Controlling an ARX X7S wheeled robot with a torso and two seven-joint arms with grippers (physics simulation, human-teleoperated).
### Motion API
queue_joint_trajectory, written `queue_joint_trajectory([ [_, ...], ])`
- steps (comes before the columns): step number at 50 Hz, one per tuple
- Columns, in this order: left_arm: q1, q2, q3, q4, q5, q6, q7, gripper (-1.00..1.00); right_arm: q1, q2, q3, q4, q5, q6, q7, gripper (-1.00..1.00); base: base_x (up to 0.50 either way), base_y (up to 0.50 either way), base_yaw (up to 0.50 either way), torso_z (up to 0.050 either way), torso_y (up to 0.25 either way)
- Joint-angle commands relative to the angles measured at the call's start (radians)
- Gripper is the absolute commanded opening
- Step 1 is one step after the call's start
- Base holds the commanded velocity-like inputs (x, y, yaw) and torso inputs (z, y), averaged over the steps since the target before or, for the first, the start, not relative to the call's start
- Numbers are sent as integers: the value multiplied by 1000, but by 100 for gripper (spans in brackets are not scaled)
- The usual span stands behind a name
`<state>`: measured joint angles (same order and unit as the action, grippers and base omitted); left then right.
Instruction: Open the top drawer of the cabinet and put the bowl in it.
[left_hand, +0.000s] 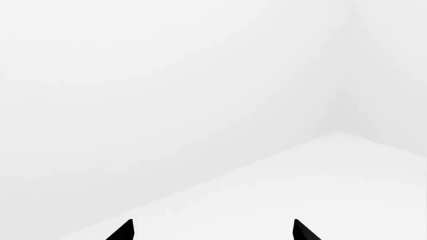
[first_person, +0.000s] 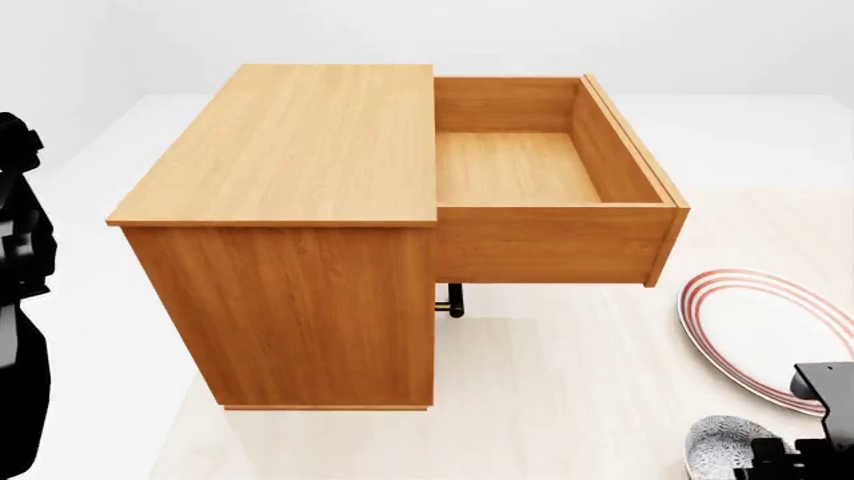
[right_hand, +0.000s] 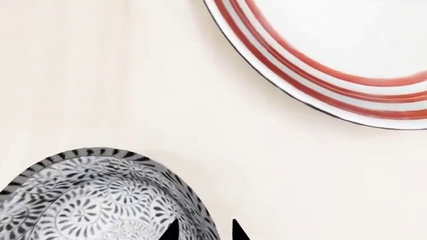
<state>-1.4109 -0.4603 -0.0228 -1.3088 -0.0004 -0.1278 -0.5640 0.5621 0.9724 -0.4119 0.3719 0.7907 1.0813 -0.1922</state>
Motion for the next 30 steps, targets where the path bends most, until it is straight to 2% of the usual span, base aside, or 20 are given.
queue_joint_trajectory([
  [1, -1, 0, -2, 0, 0, -1, -1, 100, -40, 17, 22, -79, 11, -9, -20, -100, 0, 0, 0, 0, 0],
  [20, -3, 5, -8, 0, 0, -5, -7, 100, -250, 261, 351, -393, 293, 28, 106, -100, 0, 0, 0, 0, 0],
  [30, -3, 4, -15, 0, -1, -7, -9, 100, -369, 359, 602, -464, 425, 58, 204, -100, 0, 0, 0, 0, 0],
])
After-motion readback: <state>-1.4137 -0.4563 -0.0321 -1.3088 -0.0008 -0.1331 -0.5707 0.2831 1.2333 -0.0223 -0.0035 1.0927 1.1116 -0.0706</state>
